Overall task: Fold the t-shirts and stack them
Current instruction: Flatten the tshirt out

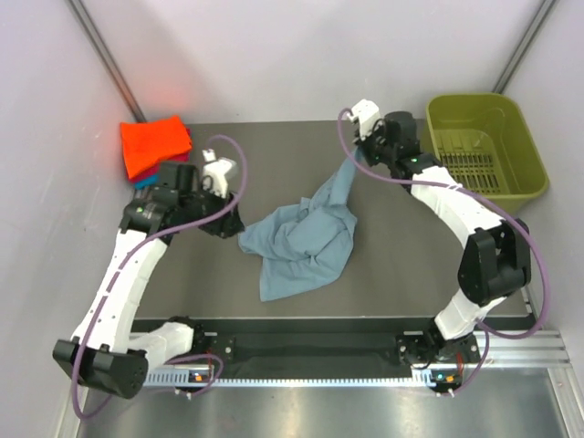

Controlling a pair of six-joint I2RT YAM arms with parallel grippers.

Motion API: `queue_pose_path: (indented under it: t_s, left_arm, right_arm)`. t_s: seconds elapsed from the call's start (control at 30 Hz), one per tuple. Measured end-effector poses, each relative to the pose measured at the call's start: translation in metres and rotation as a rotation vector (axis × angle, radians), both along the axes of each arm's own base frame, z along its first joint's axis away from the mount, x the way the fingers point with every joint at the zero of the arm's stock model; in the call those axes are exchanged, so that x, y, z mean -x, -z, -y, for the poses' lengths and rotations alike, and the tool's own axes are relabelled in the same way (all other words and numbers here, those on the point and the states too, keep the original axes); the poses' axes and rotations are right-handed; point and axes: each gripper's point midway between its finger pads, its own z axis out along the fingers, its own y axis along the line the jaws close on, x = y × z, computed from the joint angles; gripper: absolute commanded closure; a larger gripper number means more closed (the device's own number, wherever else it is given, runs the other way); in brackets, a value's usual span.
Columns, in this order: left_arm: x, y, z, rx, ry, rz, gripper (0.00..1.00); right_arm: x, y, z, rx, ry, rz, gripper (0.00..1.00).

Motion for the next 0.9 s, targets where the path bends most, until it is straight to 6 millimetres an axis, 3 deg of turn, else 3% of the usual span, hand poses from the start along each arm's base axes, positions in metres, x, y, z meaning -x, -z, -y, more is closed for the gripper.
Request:
queue_pose_path:
  t_s: [0.13,0.2,0.37,0.67,0.9]
  left_arm:
    - [0.015,0.027,0.027,-0.118,0.202,-0.046,0.50]
    - [0.023,0.041,0.035,-0.175,0.281,-0.078,0.50]
    - [0.042,0.062,0.052,-0.284,0.445,-0.110,0.50]
    - [0.085,0.078,0.075,-0.369,0.669,-0.159,0.52]
    - [0.108,0.125,0.071,-0.467,0.735,-0.318,0.55]
  right_arm:
    - [-0.024,-0.031,0.021,-0.019,0.076,0.086,1.00]
    - [-0.033,-0.035,0.026,-0.019,0.097,0.104,1.00]
    - [-0.041,-0.027,0.029,-0.006,0.116,0.093,1.00]
    - [-0.043,-0.025,0.033,0.006,0.124,0.094,1.00]
    - [-0.043,-0.025,0.036,0.006,0.129,0.093,1.00]
